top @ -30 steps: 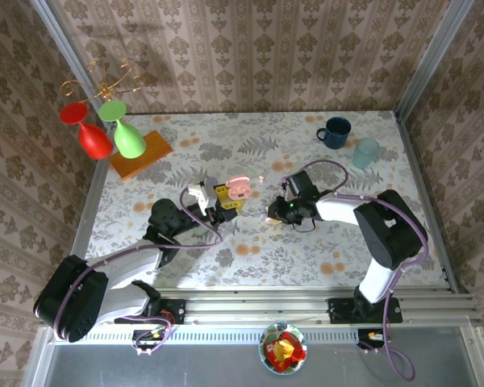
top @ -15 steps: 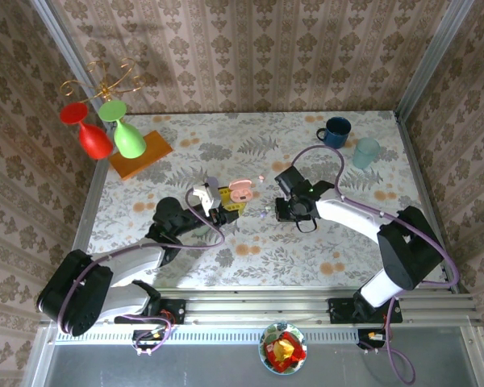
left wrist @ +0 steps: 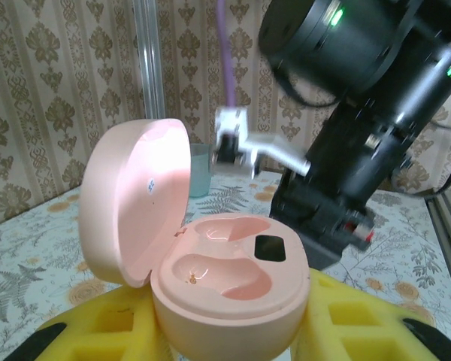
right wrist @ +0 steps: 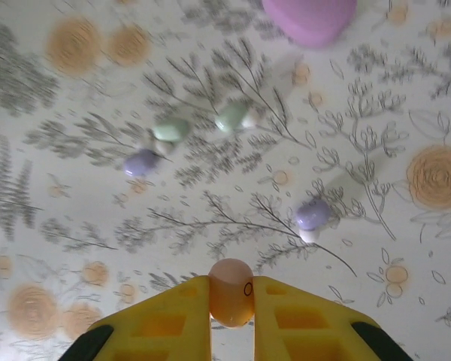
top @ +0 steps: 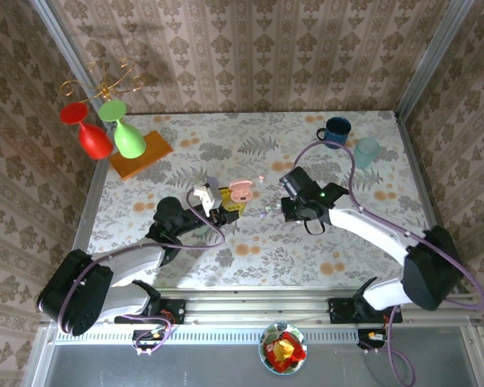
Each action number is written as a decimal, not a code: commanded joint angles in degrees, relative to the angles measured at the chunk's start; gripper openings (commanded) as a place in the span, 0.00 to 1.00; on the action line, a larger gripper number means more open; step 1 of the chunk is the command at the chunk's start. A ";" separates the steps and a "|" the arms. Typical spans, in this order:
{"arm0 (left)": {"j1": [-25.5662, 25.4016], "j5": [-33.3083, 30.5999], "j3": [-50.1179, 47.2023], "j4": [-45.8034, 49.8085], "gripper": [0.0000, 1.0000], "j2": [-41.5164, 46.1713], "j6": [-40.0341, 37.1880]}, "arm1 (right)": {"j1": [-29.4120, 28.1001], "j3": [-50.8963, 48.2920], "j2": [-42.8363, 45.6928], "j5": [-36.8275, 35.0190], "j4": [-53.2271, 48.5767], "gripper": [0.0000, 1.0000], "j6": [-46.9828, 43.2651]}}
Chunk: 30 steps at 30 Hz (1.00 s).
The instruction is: Insert wireless bluetooth earbuds into charging case
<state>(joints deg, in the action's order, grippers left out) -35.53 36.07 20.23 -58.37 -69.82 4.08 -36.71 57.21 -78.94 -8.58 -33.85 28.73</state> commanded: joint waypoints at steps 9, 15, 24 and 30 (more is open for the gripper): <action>0.55 5.58 0.65 7.04 0.34 2.41 -3.59 | -3.42 -4.97 16.87 8.70 16.28 0.16 -19.13; 0.64 7.88 1.47 9.29 0.34 2.76 -3.77 | -5.27 -2.85 19.30 15.57 16.95 0.16 -26.01; 0.57 9.88 2.14 10.13 0.34 2.85 -3.28 | -8.27 2.40 14.80 19.68 15.19 0.14 -30.14; 0.57 10.42 2.53 9.40 0.34 2.68 -3.16 | -9.52 4.06 11.65 19.57 14.01 0.15 -31.19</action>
<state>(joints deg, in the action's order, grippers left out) -35.46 44.60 20.75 -48.34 -68.07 1.63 -45.63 59.29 -66.24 9.78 -18.41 -0.49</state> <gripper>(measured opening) 0.359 0.147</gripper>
